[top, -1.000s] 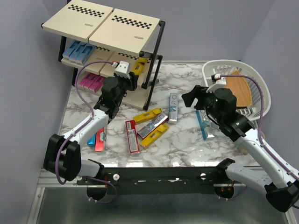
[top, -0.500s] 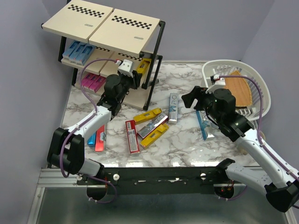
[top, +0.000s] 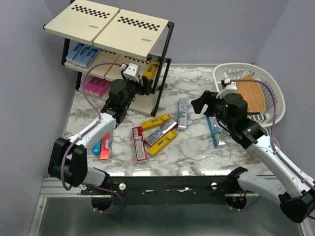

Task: Place and organize the toothpastes onto the shelf
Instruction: Place the toothpaste on the shelf.

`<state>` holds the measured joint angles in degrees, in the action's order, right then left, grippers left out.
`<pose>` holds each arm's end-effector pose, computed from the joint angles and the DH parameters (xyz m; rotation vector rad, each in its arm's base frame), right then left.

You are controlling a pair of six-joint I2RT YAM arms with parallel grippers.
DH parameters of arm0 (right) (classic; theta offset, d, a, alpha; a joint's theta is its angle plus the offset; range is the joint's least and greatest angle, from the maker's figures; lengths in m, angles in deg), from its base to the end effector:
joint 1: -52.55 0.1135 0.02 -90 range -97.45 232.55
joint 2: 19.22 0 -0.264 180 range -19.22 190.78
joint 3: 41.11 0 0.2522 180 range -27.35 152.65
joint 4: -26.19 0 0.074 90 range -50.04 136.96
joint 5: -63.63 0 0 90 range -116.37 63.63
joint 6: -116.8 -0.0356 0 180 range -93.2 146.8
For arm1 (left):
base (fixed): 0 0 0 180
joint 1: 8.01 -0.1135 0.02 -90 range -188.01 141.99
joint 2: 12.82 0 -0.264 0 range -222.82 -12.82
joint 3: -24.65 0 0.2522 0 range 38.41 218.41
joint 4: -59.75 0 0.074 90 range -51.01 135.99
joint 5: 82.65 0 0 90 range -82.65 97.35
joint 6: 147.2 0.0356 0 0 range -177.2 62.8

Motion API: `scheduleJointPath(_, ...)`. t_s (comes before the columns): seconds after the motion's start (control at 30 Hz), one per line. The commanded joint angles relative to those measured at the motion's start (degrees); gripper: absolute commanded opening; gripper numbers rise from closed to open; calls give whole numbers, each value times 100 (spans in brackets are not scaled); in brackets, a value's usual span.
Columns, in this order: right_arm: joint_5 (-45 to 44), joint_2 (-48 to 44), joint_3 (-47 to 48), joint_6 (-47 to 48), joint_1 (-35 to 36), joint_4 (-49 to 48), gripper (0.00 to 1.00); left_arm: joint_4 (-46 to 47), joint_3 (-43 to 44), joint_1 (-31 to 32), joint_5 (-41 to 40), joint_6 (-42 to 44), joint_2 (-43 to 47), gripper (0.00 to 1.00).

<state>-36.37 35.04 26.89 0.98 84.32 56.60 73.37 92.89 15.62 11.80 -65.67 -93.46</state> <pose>0.1863 0.1081 0.3564 0.0248 1.8913 0.5321 0.3038 -0.1359 0.3222 0.2689 1.5481 -0.5021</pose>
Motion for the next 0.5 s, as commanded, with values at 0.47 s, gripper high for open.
scheduleJointPath(0.47, 165, 454, 25, -116, -30, 269, 86, -2245, -1439, 563, -120, 768, 2534, 99)
